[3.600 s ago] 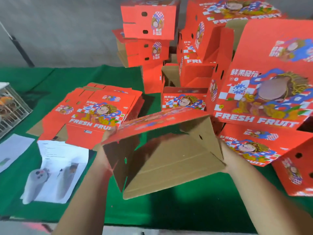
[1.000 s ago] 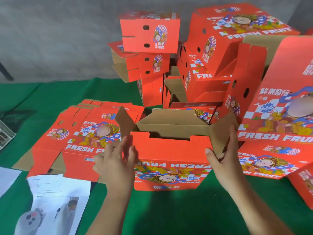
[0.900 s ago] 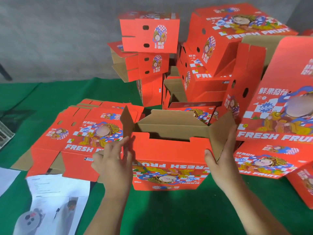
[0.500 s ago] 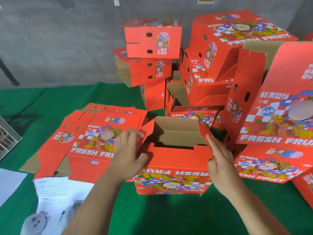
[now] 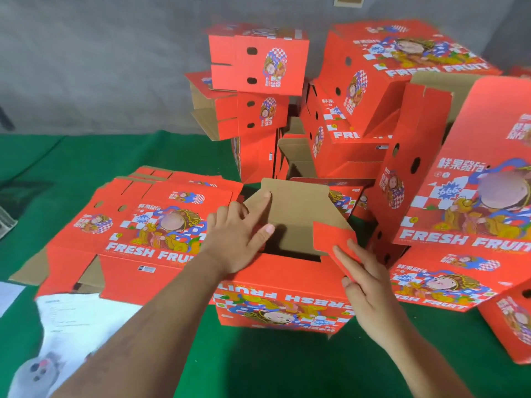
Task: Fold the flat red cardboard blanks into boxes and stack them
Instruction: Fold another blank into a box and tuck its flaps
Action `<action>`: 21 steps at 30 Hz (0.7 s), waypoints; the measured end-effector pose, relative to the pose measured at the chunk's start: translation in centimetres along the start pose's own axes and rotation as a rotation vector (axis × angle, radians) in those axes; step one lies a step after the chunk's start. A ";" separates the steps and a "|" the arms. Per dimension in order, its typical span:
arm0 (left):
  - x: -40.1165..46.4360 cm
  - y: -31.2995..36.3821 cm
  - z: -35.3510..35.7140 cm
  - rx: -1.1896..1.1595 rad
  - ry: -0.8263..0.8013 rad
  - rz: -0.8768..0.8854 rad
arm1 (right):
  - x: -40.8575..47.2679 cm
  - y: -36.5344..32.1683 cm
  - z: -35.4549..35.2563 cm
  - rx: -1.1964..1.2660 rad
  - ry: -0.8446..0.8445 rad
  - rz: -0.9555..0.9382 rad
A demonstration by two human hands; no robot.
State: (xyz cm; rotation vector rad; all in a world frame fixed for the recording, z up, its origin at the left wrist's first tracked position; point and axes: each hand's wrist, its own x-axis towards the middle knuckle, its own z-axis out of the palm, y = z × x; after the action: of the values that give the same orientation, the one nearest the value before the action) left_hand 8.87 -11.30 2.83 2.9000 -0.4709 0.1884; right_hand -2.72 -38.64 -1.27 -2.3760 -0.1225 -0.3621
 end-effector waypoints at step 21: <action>-0.4 -0.4 0.6 -0.228 -0.148 -0.135 | 4.9 -3.6 1.7 -0.409 -0.111 0.356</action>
State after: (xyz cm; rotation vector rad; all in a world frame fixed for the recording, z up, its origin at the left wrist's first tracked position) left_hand 8.72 -11.00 2.08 2.7186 -0.2956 -0.0948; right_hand 1.70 -34.89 1.29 -2.7524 0.3527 -0.0880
